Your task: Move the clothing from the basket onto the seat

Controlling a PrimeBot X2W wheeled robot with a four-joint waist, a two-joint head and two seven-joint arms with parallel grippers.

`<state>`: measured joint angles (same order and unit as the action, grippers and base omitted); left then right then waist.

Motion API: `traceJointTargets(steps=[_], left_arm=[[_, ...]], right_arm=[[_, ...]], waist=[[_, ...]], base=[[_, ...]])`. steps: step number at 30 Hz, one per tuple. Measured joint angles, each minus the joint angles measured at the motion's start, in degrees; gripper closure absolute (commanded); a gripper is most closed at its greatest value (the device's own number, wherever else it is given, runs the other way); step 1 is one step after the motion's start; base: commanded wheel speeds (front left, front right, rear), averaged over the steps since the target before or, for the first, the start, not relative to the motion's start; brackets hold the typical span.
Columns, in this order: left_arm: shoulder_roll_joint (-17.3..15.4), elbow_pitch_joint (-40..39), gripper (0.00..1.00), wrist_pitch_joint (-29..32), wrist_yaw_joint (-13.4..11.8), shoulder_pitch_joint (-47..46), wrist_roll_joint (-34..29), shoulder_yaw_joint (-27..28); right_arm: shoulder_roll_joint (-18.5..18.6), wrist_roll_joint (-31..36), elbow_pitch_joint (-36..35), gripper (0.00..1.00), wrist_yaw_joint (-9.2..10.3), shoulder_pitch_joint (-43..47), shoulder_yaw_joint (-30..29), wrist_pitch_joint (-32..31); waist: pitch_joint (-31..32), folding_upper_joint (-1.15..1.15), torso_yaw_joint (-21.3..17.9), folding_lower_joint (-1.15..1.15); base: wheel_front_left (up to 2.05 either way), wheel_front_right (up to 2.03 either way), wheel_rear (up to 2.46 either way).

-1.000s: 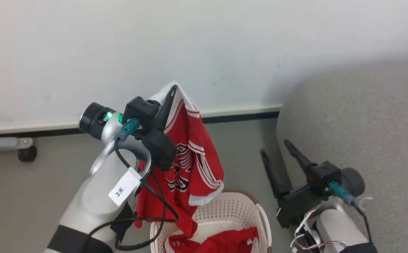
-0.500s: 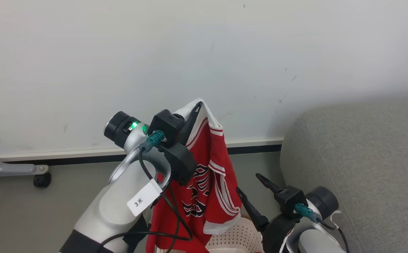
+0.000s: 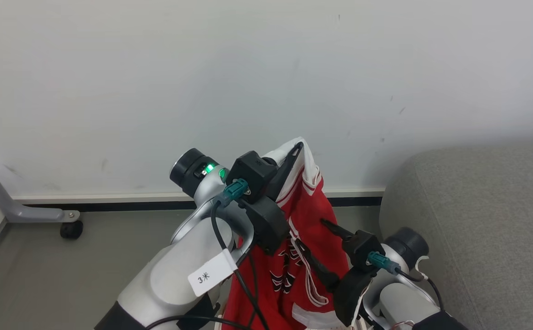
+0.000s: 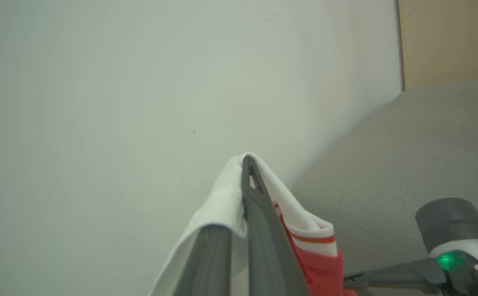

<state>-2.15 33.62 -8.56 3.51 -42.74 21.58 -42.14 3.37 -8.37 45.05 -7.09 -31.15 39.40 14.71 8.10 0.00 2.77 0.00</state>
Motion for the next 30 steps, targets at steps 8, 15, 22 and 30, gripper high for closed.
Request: traceJointTargets(steps=[8, 15, 22, 30], left_arm=[[-0.05, -1.49, 1.00, 0.98, -1.07, 0.01, 1.38, -1.26], [-0.03, -3.77, 1.00, 1.41, -2.02, -0.01, 3.27, -3.10], [-0.05, -3.66, 1.00, 1.92, -2.50, -0.11, 3.94, -3.32], [-0.11, -2.18, 1.00, 1.98, -3.21, -0.23, 4.08, -2.31]], right_arm=[[-0.10, -2.31, 2.10, 0.00, -0.04, -1.66, 2.94, 0.00], [0.00, -3.14, 5.04, 0.00, -0.04, -4.13, 3.68, 0.00], [-0.02, -5.89, 4.85, 0.00, -0.04, -4.69, 6.30, 0.00], [-0.02, -8.59, 3.75, 0.00, -0.04, -4.22, 7.79, 0.00]], waist=[[-0.06, 0.00, 1.01, 0.00], [-0.13, 0.00, 1.48, 0.00], [-0.28, 0.00, 1.97, 0.00], [-0.37, 0.00, 1.75, 0.00]], base=[[0.00, 0.00, 0.00], [0.00, 0.00, 0.00], [0.00, 0.00, 0.00], [0.00, 0.00, 0.00]])
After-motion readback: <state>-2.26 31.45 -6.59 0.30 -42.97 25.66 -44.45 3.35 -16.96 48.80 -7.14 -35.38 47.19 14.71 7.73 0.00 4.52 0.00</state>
